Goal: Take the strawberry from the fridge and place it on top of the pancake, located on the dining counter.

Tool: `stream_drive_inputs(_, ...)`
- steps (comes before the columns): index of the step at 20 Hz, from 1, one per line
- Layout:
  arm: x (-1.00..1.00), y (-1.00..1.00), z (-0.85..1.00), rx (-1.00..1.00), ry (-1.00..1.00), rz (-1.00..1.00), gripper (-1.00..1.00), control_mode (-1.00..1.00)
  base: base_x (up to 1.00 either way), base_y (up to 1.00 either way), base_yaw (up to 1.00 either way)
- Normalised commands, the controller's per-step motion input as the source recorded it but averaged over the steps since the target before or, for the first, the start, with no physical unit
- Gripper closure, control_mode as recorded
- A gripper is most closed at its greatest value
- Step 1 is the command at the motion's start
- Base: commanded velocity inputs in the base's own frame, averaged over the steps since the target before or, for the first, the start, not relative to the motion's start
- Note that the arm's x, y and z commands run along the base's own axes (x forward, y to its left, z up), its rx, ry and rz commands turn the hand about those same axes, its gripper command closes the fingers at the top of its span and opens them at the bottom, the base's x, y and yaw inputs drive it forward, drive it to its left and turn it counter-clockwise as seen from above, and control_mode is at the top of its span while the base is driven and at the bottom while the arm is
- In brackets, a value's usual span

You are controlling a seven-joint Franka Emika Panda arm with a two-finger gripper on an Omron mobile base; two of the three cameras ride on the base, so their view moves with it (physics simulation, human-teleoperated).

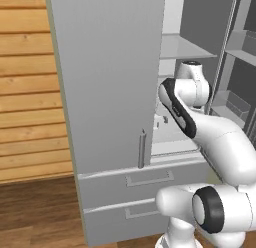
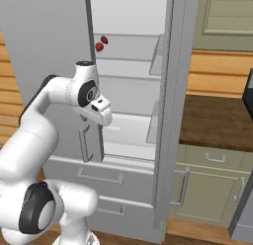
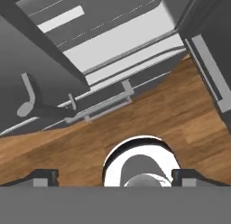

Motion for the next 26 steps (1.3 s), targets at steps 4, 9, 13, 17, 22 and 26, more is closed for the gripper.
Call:
stream_drive_inputs(4, 0.08, 0.13, -0.25, -0.21, -0.4, 0.3, -1.0, -1.0, 0.0, 0.0, 0.0)
stream_drive_inputs(9, 0.33, 0.58, -0.12, -0.15, -0.22, 0.24, -1.0, -1.0, 0.0, 0.0, 0.0)
stream_drive_inputs(13, 0.45, 0.28, -0.26, 0.0, 0.0, 0.14, -1.0, -1.0, 0.0, 0.0, 0.0)
stream_drive_inputs(17, 0.42, 0.26, -0.34, 0.0, 0.02, 0.1, -1.0, -1.0, 0.0, 0.0, 0.0)
stream_drive_inputs(22, 0.27, 0.46, -0.45, 0.0, 0.02, 0.04, -1.0, -1.0, 0.0, 0.0, 0.0)
stream_drive_inputs(26, 0.19, 0.08, -0.26, 0.0, 0.0, 0.0, -1.0, -1.0, 0.0, 0.0, 0.0)
